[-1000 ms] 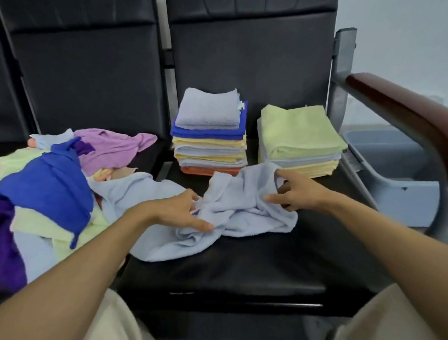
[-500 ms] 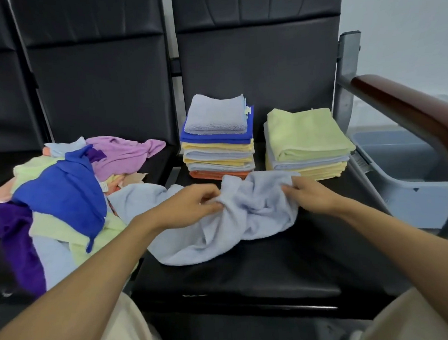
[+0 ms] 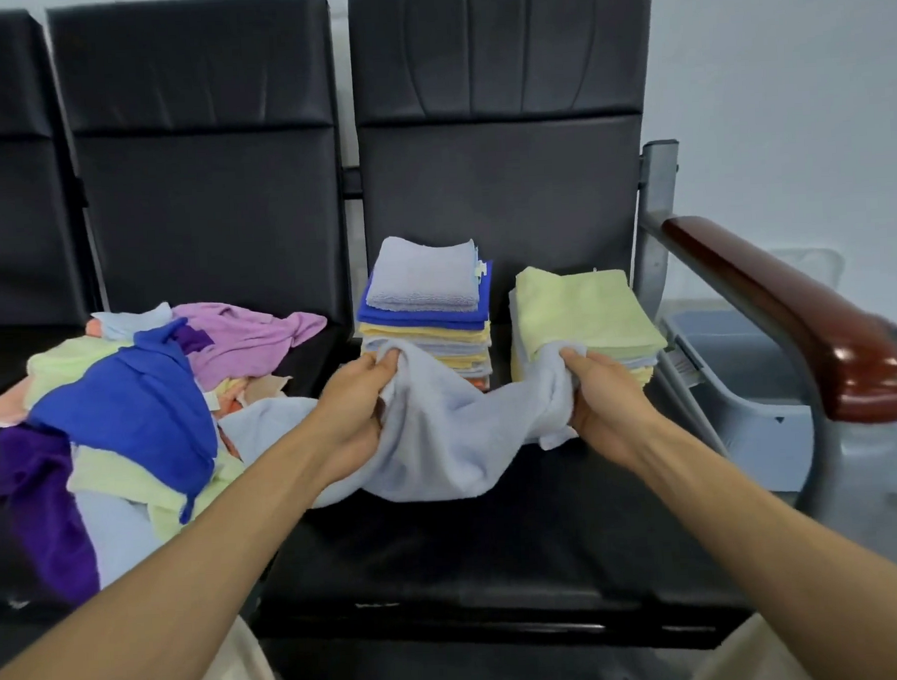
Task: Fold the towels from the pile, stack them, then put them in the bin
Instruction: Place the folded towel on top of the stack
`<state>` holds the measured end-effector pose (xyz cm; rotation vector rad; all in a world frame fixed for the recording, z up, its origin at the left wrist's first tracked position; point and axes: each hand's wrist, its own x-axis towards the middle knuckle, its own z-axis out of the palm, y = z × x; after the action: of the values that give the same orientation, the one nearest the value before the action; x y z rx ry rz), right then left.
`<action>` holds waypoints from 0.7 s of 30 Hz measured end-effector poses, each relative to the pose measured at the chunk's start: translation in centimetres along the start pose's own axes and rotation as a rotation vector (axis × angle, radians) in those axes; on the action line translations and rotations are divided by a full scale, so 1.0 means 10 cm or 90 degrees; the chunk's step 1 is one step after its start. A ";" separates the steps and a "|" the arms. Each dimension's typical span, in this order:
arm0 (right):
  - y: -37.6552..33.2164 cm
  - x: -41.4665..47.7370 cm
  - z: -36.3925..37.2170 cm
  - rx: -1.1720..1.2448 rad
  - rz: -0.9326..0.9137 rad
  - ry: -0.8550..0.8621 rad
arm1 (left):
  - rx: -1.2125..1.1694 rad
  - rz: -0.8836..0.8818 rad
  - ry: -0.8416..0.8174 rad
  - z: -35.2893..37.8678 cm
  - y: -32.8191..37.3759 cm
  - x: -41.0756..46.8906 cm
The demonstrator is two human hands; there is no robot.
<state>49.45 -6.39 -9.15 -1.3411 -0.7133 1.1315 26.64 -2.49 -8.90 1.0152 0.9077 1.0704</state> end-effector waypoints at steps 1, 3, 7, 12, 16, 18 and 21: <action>-0.07 -0.01 0.02 0.045 -0.004 0.006 | -0.036 -0.002 0.005 0.06 0.11 -0.02; -0.33 -0.09 0.05 0.148 -0.018 -0.002 | -0.097 0.016 0.010 0.18 0.40 -0.10; -0.98 -0.34 0.07 0.318 -0.092 -0.109 | -0.136 0.054 -0.082 0.40 1.09 -0.28; -1.58 -0.68 0.09 0.229 -0.297 -0.223 | -0.045 0.133 -0.018 0.61 1.78 -0.55; -1.81 -0.81 0.01 -0.019 -0.407 -0.074 | 0.067 0.196 0.026 0.61 2.13 -0.71; -1.88 -0.86 -0.07 -0.117 -0.418 -0.027 | 0.086 0.215 0.029 0.56 2.23 -0.81; -1.96 -0.92 -0.18 -0.177 -0.410 0.036 | 0.138 0.218 0.040 0.45 2.31 -0.88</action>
<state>52.12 -12.97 11.36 -1.2274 -1.1860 0.4874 22.91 -8.24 15.27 1.3587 0.9360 1.3145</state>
